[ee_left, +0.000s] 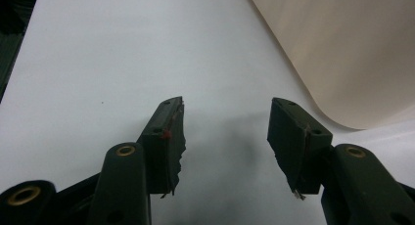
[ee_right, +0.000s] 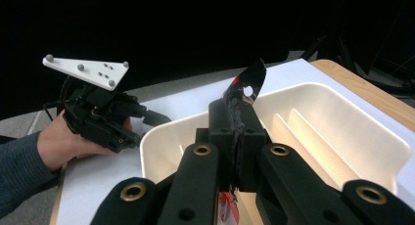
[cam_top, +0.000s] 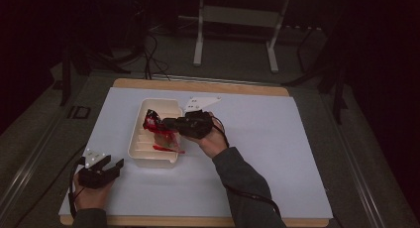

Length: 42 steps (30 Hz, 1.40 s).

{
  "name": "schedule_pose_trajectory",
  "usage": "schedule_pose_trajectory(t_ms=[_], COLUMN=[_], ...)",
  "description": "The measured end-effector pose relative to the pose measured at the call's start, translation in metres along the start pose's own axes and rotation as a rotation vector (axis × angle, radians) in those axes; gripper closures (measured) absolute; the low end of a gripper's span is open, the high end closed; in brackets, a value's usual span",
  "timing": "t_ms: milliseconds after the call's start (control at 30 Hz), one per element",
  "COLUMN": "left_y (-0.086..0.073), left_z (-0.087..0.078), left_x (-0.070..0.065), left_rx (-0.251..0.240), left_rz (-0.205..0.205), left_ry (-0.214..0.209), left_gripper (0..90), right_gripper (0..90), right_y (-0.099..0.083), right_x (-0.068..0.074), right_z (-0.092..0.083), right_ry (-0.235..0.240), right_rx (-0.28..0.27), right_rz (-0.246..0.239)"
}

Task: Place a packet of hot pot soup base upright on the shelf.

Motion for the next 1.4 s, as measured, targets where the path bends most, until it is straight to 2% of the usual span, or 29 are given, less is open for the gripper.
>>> schedule_pose_trajectory(t_ms=[300, 467, 667, 1000, 1400], left_y=[0.0, 0.0, 0.0, 0.0, 0.0], left_z=[0.0, 0.0, 0.0, 0.0, 0.0], left_x=[0.0, 0.0, 0.0, 0.0, -0.001], left_rx=[0.0, -0.001, -0.002, -0.004, -0.006], left_rz=[0.0, 0.0, 0.0, 0.0, -0.003], left_ry=[0.0, 0.0, -0.001, -0.002, -0.003], left_gripper=[47.9, 47.9, 47.9, 47.8, 47.7], right_gripper=[89.3, 89.3, 89.2, 89.2, 88.9], right_y=[0.002, 0.002, 0.002, 0.001, -0.005], right_x=[0.002, 0.001, 0.004, 0.004, -0.001], right_z=[0.01, 0.018, 0.025, 0.032, 0.034], right_ry=[0.014, 0.025, 0.04, 0.056, 0.042], right_rx=[-0.018, -0.029, -0.032, -0.05, -0.066], right_rz=[0.016, 0.042, 0.046, 0.07, 0.085])
Point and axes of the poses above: each handheld gripper's, and its own axes: z roughly forward along the jaws, y roughly out of its top, x roughly to its left, the point moved 9 cm from there along z, roughly forward along the jaws, and after that the axes turned 4 degrees about -y, right-handed, at the moved point
